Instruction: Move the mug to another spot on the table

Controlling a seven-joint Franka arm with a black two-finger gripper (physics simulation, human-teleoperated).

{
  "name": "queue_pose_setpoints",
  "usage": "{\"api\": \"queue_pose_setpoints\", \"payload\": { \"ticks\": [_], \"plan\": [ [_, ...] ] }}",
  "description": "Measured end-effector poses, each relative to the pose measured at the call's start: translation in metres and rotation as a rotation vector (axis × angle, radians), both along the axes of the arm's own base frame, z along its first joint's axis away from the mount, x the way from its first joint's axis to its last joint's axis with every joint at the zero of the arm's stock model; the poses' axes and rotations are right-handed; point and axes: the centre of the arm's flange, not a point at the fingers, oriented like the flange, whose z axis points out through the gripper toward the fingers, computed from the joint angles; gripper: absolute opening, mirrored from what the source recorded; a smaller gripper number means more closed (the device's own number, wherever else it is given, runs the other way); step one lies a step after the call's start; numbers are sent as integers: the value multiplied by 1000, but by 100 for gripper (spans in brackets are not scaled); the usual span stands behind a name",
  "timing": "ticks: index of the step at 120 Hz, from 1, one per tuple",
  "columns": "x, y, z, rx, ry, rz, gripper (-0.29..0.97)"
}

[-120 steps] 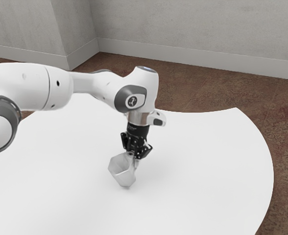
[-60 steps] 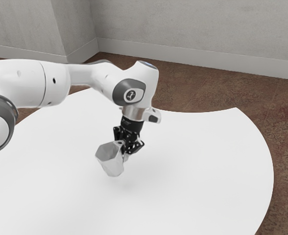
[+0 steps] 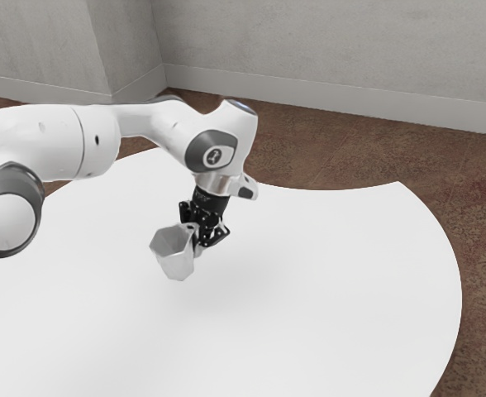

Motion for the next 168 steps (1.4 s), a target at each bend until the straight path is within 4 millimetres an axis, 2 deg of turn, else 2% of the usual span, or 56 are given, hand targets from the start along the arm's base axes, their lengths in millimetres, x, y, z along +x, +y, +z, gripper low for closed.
{"api": "queue_pose_setpoints", "payload": {
  "ticks": [9, 30, 44, 58, 81, 113, 136, 168],
  "plan": [
    [2, 3, -12, 15, 21, -3, 4],
    [17, 23, -12, 44, 33, 10, 4],
    [22, 29, -26, 55, 70, 5, 4],
    [20, 21, -34, 56, 107, -26, 4],
    [27, 12, -24, 47, 107, -79, 4],
    [24, -8, -47, 12, 180, -173, 4],
    [31, -12, -43, -10, 188, -228, 4],
    [32, -22, -61, -52, 221, -308, 4]
  ]
}}
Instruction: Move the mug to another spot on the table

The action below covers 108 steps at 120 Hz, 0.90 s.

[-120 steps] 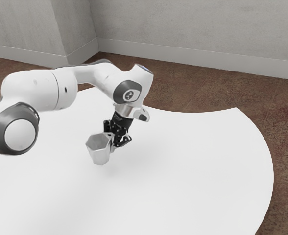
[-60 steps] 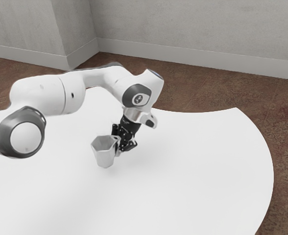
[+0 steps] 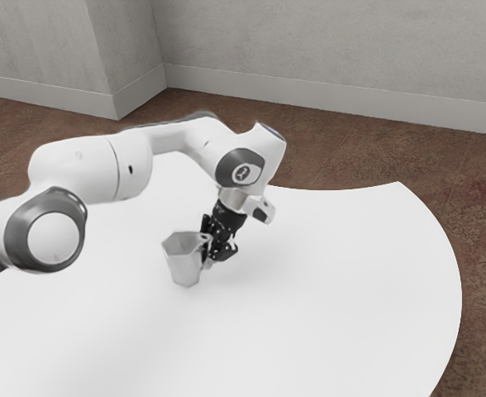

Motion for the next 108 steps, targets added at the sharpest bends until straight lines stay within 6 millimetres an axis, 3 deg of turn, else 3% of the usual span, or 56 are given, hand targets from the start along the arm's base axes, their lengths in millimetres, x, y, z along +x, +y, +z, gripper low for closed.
{"api": "queue_pose_setpoints", "payload": {
  "ticks": [44, 60, 72, 108],
  "plan": [
    [5, -3, -8, -34, 0, -60, 4],
    [5, -4, -8, -43, 1, -72, 31],
    [5, -6, -6, -52, 2, -81, 45],
    [3, -24, -1, -99, 1, -94, 62]
  ]
}}
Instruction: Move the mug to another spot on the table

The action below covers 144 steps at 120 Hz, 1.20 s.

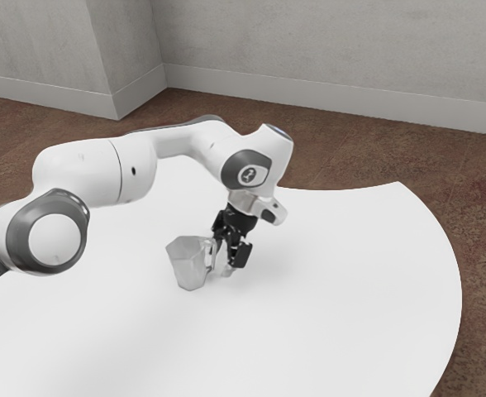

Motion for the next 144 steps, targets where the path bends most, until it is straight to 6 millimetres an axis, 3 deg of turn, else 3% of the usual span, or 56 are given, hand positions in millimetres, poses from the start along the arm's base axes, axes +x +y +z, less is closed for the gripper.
{"api": "queue_pose_setpoints", "payload": {
  "ticks": [28, 56, 64, 76, 83, 100, 108, 117, 131, 144],
  "plan": [
    [5, -9, 6, -34, -45, -5, 66],
    [15, -37, 42, -132, -149, -24, 67],
    [12, -35, 79, -142, -194, -17, 67],
    [-23, -9, 125, -127, -229, 22, 68],
    [-38, -6, 155, -158, -270, 39, 68],
    [-56, -11, 201, -245, -349, 53, 68],
    [-68, 0, 228, -269, -395, 83, 68],
    [-87, 16, 280, -279, -469, 123, 68],
    [-117, 26, 344, -272, -543, 177, 68],
    [-137, 29, 379, -264, -557, 217, 68]
  ]
}}
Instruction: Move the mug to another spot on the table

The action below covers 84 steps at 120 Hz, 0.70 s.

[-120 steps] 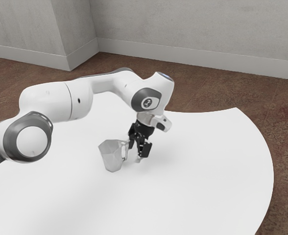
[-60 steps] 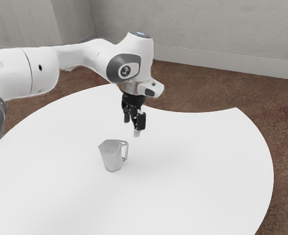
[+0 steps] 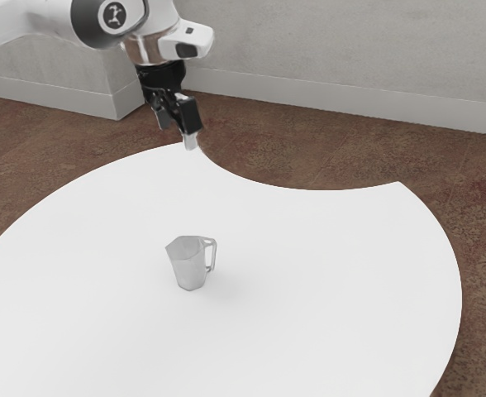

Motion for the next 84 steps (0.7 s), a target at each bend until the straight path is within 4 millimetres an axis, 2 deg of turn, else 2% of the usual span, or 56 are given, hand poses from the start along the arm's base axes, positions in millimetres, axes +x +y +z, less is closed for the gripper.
{"api": "queue_pose_setpoints", "payload": {
  "ticks": [20, 34, 84],
  "plan": [
    [-10, 10, 9, 3, 44, 54, 68],
    [-14, 18, 24, 5, 44, 89, 68],
    [-10, 47, 16, 5, 92, 192, 68]
  ]
}}
